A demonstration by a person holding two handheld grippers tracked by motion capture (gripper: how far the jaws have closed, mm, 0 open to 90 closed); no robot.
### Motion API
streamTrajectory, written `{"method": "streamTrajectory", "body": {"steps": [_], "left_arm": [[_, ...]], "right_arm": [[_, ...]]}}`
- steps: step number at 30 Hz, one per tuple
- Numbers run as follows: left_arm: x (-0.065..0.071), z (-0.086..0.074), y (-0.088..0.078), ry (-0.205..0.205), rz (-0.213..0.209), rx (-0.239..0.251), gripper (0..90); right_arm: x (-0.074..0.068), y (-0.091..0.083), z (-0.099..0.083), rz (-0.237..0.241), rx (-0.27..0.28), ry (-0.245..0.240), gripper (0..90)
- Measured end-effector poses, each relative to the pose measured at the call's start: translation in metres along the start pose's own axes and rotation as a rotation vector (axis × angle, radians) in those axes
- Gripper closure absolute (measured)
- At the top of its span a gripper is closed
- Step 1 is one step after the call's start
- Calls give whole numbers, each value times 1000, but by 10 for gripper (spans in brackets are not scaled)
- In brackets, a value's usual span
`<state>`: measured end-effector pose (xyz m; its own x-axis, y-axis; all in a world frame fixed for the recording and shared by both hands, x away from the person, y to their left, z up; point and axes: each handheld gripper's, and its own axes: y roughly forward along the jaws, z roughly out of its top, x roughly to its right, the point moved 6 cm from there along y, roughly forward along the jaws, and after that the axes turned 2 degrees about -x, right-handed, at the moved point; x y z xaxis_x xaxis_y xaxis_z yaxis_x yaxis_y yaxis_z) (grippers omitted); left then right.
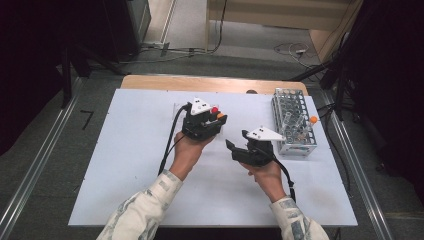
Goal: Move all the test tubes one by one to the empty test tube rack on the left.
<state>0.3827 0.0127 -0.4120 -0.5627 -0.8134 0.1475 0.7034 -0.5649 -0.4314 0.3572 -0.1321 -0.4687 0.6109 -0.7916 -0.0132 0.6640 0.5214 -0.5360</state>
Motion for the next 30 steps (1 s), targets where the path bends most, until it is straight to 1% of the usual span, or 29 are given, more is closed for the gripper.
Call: {"method": "streamTrajectory", "body": {"steps": [4,6,10,15,20,24,26,30], "left_arm": [[-11,3,-6,-13,23,8,702],[-15,4,-9,-10,36,8,702],[-24,7,-13,-8,60,14,702],[-33,14,-18,-8,84,28,702],[-41,22,-18,-2,117,34,702],[-48,27,-17,-8,139,37,702],[-51,29,-16,1,157,36,702],[-56,32,-13,-3,176,49,702]], "right_arm": [[8,-4,-7,-7,-8,18,281],[12,-6,-9,-12,-5,24,280],[14,-12,-11,-13,4,27,279],[17,-15,-11,-15,9,31,275],[18,-15,-12,-19,5,39,262],[19,-16,-11,-20,7,43,249],[21,-17,-11,-23,6,51,234],[23,-17,-12,-28,7,59,220]]}}
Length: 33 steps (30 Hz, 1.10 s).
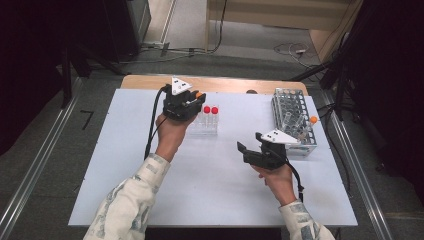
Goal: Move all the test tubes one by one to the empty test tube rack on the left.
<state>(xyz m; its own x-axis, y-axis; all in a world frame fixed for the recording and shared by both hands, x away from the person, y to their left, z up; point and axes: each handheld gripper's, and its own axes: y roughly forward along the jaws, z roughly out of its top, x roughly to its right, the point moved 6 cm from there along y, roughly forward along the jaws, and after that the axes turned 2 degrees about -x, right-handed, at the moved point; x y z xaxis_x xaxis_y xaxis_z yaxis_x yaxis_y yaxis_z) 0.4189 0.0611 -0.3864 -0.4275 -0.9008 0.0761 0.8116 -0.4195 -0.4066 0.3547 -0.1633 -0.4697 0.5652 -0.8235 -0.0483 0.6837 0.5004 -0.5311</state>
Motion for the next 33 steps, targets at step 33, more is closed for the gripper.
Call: {"method": "streamTrajectory", "body": {"steps": [33], "left_arm": [[-4,-25,24,-9,36,-46,697]], "right_arm": [[4,-4,-1,-2,2,13,216]]}}
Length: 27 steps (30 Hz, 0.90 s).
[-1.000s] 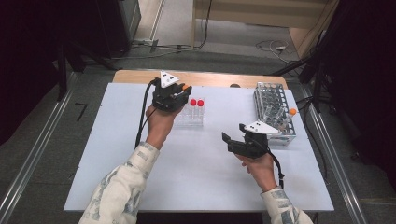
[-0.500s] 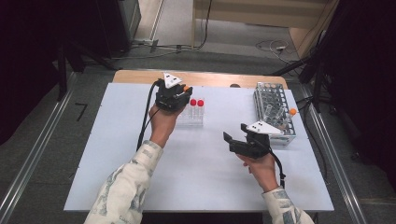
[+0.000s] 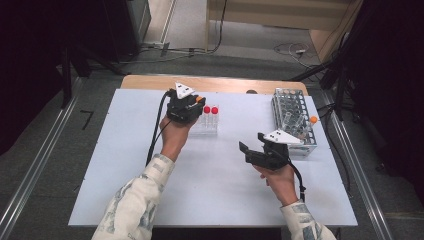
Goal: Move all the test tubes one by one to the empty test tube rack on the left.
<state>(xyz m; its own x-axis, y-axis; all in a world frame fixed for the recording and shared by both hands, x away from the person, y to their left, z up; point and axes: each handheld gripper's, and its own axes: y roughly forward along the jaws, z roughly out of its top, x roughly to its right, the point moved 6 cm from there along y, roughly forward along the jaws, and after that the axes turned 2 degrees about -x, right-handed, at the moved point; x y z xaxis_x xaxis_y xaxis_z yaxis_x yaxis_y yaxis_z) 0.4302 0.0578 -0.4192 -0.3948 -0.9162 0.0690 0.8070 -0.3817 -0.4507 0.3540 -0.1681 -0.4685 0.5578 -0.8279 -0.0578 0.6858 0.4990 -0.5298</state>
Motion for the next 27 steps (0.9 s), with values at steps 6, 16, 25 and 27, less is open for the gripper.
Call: {"method": "streamTrajectory", "body": {"steps": [6,16,25,27], "left_arm": [[1,-5,-1,-2,-2,-4,692],[1,-6,-3,-16,-14,-3,633],[4,-8,-5,-33,-26,-9,448],[5,-9,-6,-28,-27,-8,406]], "right_arm": [[-1,0,-1,1,-4,-1,216],[0,1,-1,-1,-4,-1,216],[6,-2,0,-16,4,10,216],[9,-3,1,-19,8,15,216]]}}
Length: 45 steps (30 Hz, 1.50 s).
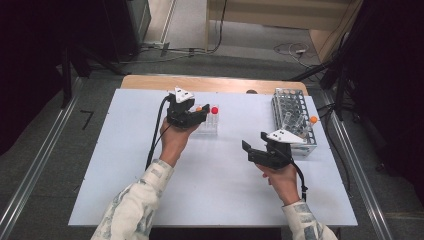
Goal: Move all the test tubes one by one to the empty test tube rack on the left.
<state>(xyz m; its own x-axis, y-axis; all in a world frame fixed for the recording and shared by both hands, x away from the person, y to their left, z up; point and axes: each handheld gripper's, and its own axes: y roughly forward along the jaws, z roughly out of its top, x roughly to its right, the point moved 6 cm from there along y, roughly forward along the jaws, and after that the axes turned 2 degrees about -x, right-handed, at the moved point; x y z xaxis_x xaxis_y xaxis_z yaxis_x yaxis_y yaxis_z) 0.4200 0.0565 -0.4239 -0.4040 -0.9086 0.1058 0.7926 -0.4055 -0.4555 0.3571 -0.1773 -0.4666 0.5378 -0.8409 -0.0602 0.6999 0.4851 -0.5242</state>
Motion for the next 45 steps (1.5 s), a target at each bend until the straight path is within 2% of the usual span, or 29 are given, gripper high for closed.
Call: {"method": "streamTrajectory", "body": {"steps": [6,9,11,17,21,24,27,33,41,45], "left_arm": [[4,1,-5,-4,-11,9,294],[6,0,-8,0,-21,11,268],[8,-1,-11,1,-27,10,262],[12,-2,-16,4,-42,17,258],[14,-2,-19,9,-49,19,259],[16,-1,-21,10,-50,21,259],[17,-1,-22,11,-52,24,259],[19,0,-23,14,-57,29,260],[18,0,-24,11,-56,27,262],[19,0,-24,18,-60,27,269]], "right_arm": [[15,-7,0,-28,6,28,216],[27,-12,0,-49,14,43,216],[36,-17,-1,-66,19,56,216],[65,-31,-3,-161,36,65,216],[87,-42,-5,-210,44,93,216],[103,-48,-9,-238,42,118,217],[117,-50,-13,-261,23,123,220],[141,-53,-11,-308,15,143,233],[161,-38,-7,-362,-16,133,340],[169,-31,-8,-375,-21,150,474]]}}
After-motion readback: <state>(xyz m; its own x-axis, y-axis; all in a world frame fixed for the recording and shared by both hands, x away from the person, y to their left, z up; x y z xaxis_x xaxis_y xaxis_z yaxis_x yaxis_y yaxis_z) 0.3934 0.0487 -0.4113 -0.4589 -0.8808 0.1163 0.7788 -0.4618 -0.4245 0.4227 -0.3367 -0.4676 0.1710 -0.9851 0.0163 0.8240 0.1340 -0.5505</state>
